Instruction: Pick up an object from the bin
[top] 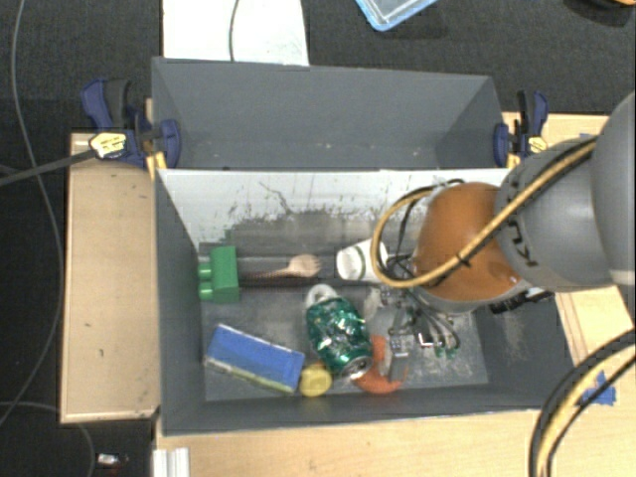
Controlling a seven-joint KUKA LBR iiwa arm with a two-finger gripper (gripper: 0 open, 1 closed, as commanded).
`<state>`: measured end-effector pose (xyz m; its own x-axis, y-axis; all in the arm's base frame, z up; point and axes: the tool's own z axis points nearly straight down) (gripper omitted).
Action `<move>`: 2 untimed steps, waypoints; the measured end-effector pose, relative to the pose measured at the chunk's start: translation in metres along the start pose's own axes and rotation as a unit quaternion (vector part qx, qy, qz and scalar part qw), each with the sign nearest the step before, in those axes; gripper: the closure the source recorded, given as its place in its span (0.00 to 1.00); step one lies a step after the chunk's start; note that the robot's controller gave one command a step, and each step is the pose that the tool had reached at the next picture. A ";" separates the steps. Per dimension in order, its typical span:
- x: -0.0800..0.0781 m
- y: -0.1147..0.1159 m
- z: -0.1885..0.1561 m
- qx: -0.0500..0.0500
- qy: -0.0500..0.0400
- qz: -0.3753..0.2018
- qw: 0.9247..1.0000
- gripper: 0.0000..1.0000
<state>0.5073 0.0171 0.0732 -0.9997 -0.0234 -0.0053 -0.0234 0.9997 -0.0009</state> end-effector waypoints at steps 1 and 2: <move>0.010 0.029 0.001 0.000 -0.003 -0.018 1.000 0.00; 0.015 0.020 0.002 0.000 0.001 0.037 0.999 1.00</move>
Offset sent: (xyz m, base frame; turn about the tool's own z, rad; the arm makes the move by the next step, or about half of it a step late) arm -0.0157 0.0188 -0.0032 0.0782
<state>0.4923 0.0367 0.0712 -0.9987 0.0502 -0.0043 0.0502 0.9987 -0.0008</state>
